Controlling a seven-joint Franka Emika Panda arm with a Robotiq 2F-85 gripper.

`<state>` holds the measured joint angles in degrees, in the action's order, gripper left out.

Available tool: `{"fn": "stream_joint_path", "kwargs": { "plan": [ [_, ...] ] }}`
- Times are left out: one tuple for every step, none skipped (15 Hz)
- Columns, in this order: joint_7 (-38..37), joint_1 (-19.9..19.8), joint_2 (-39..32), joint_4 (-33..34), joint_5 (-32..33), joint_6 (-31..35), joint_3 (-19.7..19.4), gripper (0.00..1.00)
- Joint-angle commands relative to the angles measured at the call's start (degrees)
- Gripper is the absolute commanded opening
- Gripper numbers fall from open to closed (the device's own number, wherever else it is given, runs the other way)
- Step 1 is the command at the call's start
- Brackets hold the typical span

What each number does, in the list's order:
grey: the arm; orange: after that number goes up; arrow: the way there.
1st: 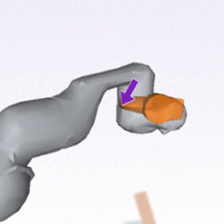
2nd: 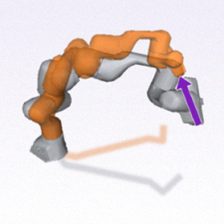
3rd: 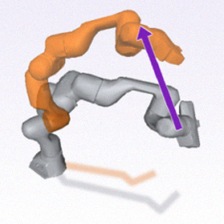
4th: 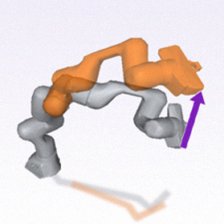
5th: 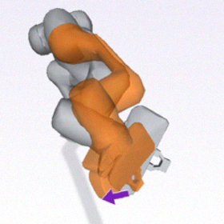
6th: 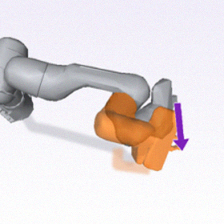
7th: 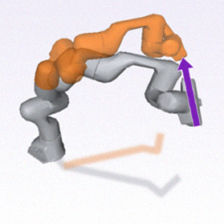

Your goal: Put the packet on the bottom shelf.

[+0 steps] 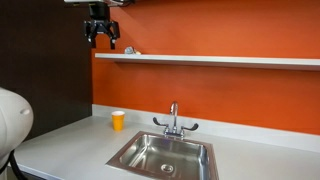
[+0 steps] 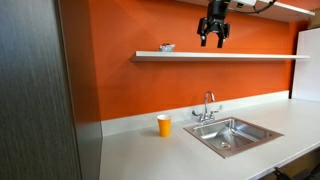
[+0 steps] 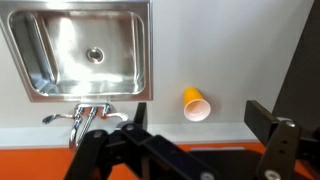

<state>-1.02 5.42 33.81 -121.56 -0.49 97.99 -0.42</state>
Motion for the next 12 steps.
{"fn": "stream_joint_path", "kwargs": {
  "plan": [
    [2.18, -1.94, 2.76, -8.46, -0.98, 0.65, -1.39, 1.00],
    [2.73, -2.22, 2.56, -10.36, -0.75, 1.06, -1.95, 1.00],
    [3.26, -2.48, 2.28, -12.09, -0.54, 1.73, -2.39, 1.00],
    [4.12, -2.67, 2.22, -14.00, -0.44, 2.70, -2.87, 1.00],
    [4.80, -2.90, 2.12, -15.69, -0.66, 3.70, -3.42, 1.00],
    [5.44, -3.11, 2.12, -17.23, -0.73, 4.64, -3.86, 1.00],
    [5.99, -3.21, 2.25, -18.79, -0.78, 5.83, -4.21, 1.00],
    [6.32, -3.36, 2.30, -20.14, -0.69, 6.85, -4.45, 1.00],
    [6.60, -3.52, 2.77, -21.52, -0.43, 8.07, -4.55, 1.00],
    [6.99, -3.54, 3.12, -22.71, -0.49, 9.06, -4.70, 1.00],
    [7.10, -3.62, 3.35, -23.72, -0.58, 9.66, -4.73, 1.00],
    [6.87, -3.78, 3.87, -24.85, -0.48, 10.55, -4.58, 1.00]
  ]
}}
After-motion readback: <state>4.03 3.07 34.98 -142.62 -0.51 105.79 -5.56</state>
